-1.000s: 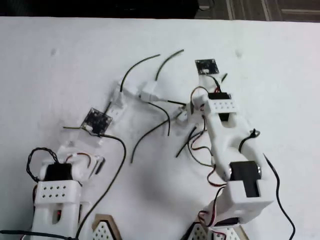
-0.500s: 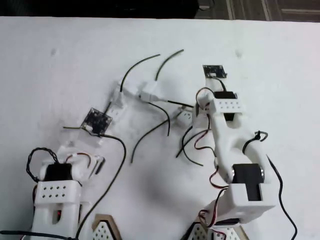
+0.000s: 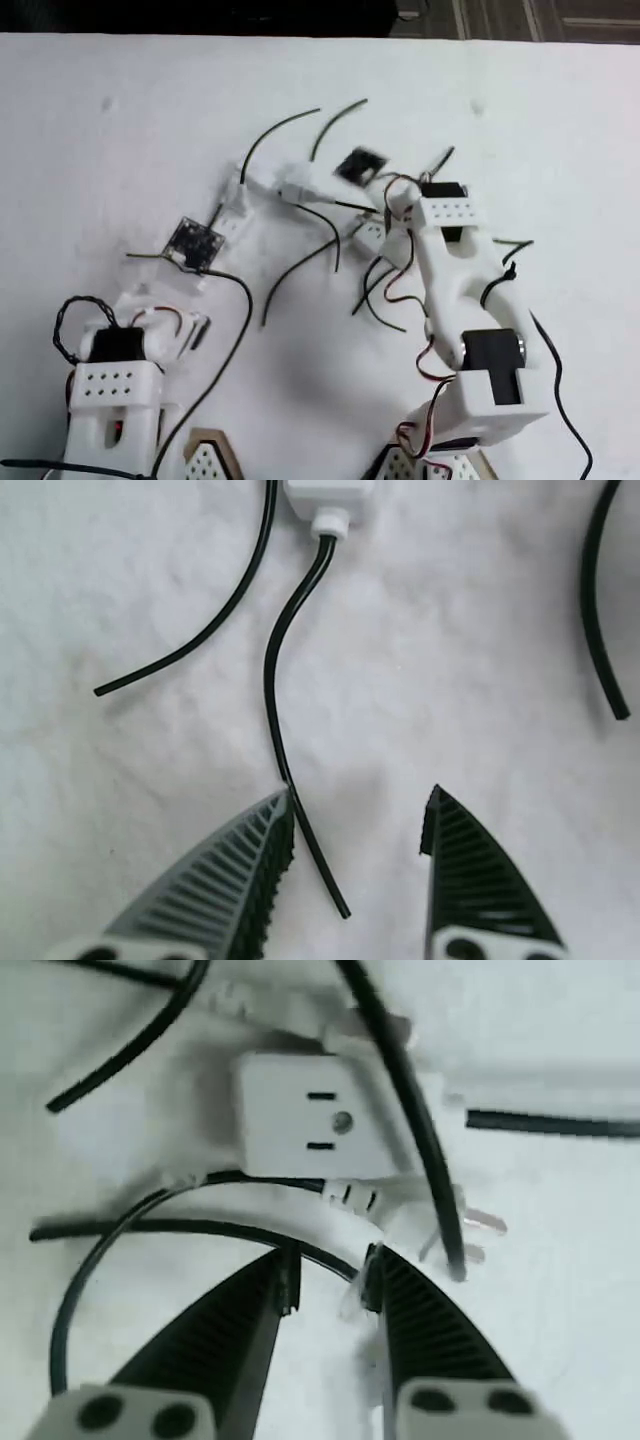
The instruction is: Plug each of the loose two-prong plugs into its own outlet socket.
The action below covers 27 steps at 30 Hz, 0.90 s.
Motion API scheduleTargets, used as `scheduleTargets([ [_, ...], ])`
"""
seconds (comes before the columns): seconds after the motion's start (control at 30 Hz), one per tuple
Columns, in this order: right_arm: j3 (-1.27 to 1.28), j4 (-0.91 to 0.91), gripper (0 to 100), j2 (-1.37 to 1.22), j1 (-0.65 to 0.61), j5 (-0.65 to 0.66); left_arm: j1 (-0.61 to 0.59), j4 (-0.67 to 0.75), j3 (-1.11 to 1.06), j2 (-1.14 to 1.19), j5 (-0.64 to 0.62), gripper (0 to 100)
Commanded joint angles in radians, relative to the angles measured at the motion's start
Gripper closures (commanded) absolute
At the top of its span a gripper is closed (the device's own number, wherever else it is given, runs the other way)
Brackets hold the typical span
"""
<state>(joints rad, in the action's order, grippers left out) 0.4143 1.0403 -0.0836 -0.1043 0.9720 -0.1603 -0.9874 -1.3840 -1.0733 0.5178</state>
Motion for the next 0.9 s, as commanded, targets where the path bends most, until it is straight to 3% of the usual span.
scheduleTargets([
  [0.0, -0.023, 0.008, 89.3, 0.054, 0.013, 0.313, -0.007, 0.017, 0.005, -0.018, 0.009, 79],
  [0.1, -0.034, -0.042, 89.3, 0.044, 0.015, 0.445, -0.007, 0.017, 0.005, -0.018, 0.009, 79],
  [0.3, -0.071, -0.134, 89.1, -0.038, 0.047, 0.551, -0.007, 0.017, 0.005, -0.018, 0.009, 79],
  [0.57, -0.141, -0.067, 88.5, -0.159, 0.053, 0.555, -0.007, 0.017, 0.005, -0.018, 0.009, 79],
  [0.73, -0.169, 0.079, 77.8, -0.143, 0.031, 0.549, -0.007, 0.017, 0.005, -0.018, 0.009, 79],
  [0.87, -0.172, 0.101, 76.5, -0.145, 0.021, 0.549, -0.007, 0.017, 0.005, -0.018, 0.009, 79],
])
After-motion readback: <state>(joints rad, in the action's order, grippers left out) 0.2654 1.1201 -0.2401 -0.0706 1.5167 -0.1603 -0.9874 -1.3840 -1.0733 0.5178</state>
